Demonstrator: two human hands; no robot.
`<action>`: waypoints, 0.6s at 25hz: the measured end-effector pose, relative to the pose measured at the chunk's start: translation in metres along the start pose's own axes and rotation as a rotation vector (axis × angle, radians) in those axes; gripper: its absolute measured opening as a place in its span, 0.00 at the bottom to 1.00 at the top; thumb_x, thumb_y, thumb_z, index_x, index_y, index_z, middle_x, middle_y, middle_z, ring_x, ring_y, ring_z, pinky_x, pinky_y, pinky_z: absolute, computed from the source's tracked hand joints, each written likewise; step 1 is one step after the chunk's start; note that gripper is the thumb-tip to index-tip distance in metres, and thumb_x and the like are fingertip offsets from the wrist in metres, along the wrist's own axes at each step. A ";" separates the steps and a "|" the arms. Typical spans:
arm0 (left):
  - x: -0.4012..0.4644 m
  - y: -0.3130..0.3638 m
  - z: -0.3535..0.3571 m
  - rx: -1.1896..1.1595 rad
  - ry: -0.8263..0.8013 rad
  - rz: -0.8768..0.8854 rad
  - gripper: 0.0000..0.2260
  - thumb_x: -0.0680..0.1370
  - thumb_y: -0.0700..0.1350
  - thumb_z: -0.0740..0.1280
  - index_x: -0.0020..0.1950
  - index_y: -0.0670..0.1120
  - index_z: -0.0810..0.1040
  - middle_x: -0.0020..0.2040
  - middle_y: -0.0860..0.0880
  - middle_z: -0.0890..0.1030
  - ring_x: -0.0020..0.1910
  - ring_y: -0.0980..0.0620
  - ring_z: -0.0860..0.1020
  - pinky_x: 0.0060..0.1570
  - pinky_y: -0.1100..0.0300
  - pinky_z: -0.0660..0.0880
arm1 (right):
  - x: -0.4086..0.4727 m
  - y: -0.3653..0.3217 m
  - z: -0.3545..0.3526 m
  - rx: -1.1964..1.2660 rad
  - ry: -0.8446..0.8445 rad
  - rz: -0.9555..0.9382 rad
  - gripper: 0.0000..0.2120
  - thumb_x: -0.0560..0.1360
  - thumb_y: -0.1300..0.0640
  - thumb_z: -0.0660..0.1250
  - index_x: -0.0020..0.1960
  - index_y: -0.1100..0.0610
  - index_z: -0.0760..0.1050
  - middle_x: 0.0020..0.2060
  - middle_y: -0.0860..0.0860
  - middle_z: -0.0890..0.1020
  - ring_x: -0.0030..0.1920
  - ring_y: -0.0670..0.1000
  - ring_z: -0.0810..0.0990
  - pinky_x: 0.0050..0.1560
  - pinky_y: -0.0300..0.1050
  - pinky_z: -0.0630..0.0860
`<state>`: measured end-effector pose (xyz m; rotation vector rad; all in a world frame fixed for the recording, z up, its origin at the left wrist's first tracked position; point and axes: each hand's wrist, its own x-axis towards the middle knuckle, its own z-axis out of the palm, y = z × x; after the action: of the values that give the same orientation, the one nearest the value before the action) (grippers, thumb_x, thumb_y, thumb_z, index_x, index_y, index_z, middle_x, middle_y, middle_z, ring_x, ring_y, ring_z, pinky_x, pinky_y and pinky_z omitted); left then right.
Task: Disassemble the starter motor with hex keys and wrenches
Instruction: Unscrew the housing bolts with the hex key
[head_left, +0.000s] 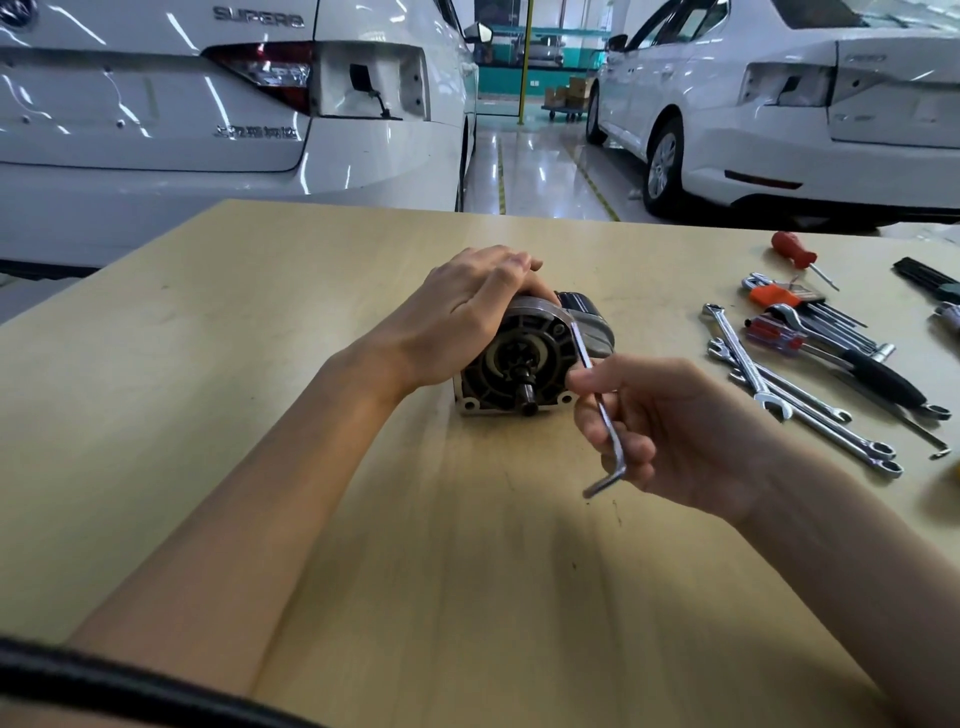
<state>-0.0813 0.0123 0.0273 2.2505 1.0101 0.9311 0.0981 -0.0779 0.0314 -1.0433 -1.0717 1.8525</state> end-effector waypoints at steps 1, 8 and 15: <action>0.000 0.000 0.000 -0.002 0.001 0.006 0.25 0.80 0.54 0.45 0.51 0.53 0.83 0.64 0.54 0.77 0.66 0.61 0.68 0.70 0.51 0.62 | -0.001 -0.001 0.000 -0.006 -0.013 -0.031 0.08 0.65 0.61 0.72 0.31 0.57 0.74 0.24 0.53 0.77 0.16 0.44 0.69 0.17 0.33 0.67; -0.001 0.000 0.000 -0.057 -0.002 0.019 0.24 0.80 0.53 0.46 0.50 0.51 0.82 0.64 0.54 0.76 0.67 0.60 0.69 0.70 0.49 0.63 | 0.007 0.003 -0.007 -0.096 0.174 -0.371 0.05 0.73 0.57 0.65 0.42 0.58 0.72 0.25 0.50 0.74 0.25 0.47 0.71 0.26 0.37 0.70; -0.001 0.002 0.002 -0.229 0.002 -0.011 0.25 0.80 0.53 0.46 0.49 0.48 0.84 0.66 0.55 0.76 0.65 0.61 0.72 0.66 0.60 0.67 | 0.018 0.017 -0.001 -1.212 0.736 -0.937 0.06 0.71 0.60 0.74 0.48 0.55 0.81 0.25 0.43 0.68 0.26 0.44 0.66 0.30 0.34 0.63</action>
<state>-0.0796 0.0103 0.0271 2.0532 0.8682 0.9909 0.0888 -0.0683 0.0102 -1.3017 -1.7474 -0.0805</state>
